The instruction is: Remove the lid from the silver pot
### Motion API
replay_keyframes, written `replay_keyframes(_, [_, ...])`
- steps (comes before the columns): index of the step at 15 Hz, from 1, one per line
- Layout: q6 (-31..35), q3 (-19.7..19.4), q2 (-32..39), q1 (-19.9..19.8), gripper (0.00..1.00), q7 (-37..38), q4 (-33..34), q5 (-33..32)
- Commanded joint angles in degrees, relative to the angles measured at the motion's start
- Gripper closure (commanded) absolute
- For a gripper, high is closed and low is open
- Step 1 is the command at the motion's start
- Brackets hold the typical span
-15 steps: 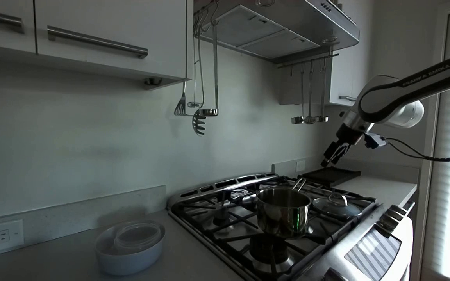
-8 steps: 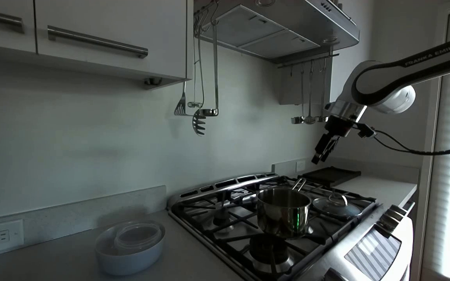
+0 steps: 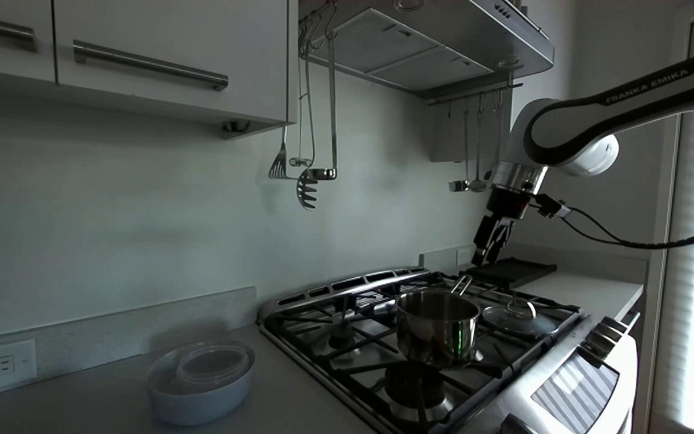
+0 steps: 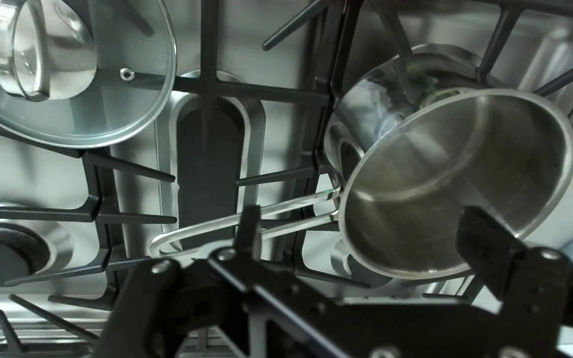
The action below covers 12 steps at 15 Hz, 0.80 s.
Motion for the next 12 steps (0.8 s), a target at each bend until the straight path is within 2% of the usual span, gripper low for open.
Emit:
replay_keyframes(1, [0.15,0.81,0.04,-0.45,0.00,0.75,-0.08,-0.20])
replay_keyframes(7, [1.59,5.68,2.04,-1.32,0.00,11.11,-0.31,-3.39])
replay_keyframes(12, [0.67,8.02,4.82,-1.77,0.00,18.30,-0.23,-6.40])
